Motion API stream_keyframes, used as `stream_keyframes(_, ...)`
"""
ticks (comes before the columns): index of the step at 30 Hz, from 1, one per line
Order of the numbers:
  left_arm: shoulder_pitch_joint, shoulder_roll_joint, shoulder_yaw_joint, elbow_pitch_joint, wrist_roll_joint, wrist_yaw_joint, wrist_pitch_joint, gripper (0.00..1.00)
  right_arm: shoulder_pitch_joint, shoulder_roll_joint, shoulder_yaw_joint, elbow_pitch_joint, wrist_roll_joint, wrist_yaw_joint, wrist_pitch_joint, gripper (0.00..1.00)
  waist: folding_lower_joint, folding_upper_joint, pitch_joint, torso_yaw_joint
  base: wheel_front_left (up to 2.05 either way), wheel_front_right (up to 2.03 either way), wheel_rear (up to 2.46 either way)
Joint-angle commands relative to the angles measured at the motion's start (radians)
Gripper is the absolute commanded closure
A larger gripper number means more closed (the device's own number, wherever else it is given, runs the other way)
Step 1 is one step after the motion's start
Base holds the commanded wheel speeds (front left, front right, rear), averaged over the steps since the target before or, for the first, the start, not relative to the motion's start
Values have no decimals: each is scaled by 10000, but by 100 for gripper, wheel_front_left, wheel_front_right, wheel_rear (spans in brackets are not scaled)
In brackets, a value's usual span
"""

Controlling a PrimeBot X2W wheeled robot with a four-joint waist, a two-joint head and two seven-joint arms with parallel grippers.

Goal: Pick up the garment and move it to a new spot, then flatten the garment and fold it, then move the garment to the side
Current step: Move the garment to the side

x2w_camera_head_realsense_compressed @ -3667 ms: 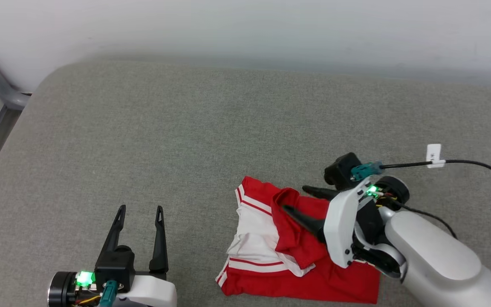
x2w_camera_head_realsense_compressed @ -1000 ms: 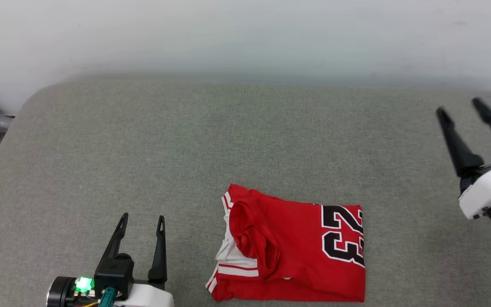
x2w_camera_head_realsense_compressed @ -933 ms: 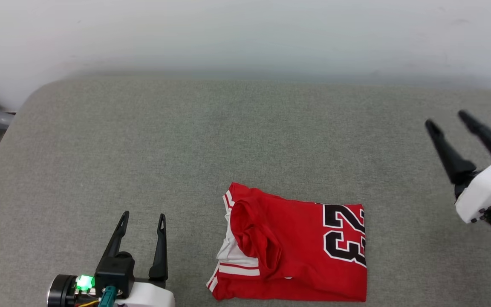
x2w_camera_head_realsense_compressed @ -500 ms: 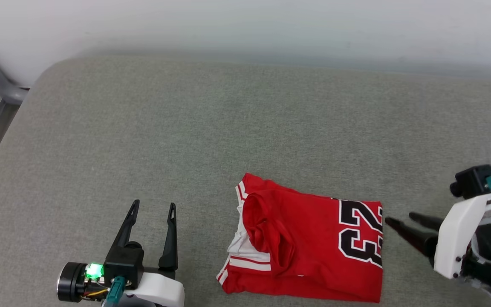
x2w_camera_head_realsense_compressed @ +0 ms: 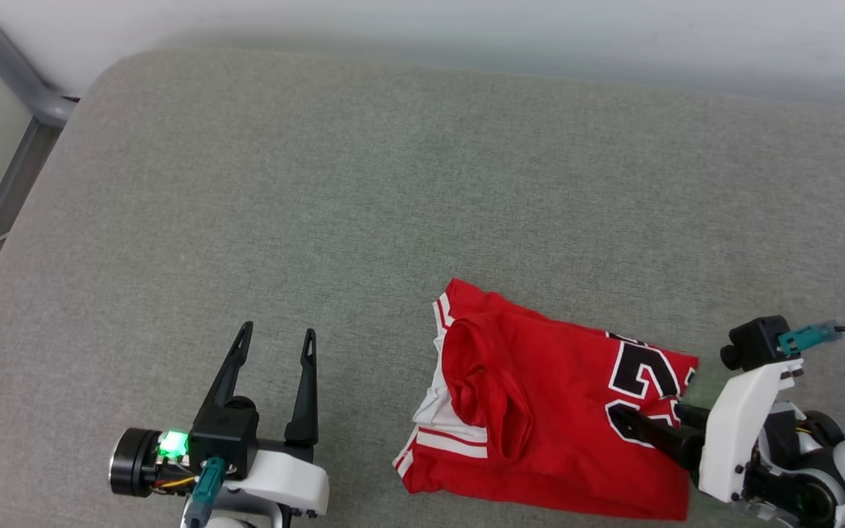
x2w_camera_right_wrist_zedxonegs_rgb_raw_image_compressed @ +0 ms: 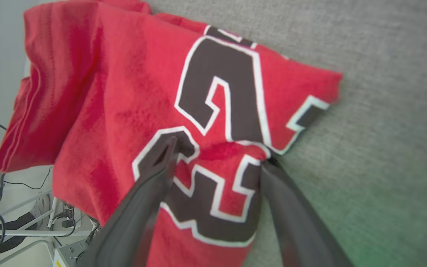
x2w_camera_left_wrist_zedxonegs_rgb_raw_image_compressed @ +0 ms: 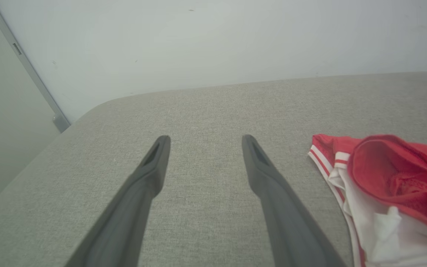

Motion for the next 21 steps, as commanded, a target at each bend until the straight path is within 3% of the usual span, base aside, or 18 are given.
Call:
stream_keyframes(1,-150,-4,-32,34,40,-7,-50,0,33,188,250,240,62,-9,-9,0,-1,-1,93,99,0,0,0)
stream_keyframes(4,-234,-17,-56,60,55,18,-50,0,44,139,622,385,168,-10,-57,0,-1,-1,147,167,0,0,0)
stream_keyframes(5,-253,-20,-60,67,53,22,-50,0,32,78,693,388,191,-12,-172,7,-1,-1,155,186,0,0,0)
stream_keyframes(6,-264,-22,-56,73,48,27,-50,0,-1,27,741,397,213,-13,-271,65,-1,-1,161,198,0,0,0)
stream_keyframes(7,-264,-25,-56,82,43,32,-50,0,-48,-39,820,392,211,-13,-347,100,-1,-1,159,204,0,0,0)
stream_keyframes(21,55,25,53,77,-6,104,-50,0,-1101,-1134,1370,-546,-342,-10,-1930,100,-1,-1,-269,-459,0,0,0)
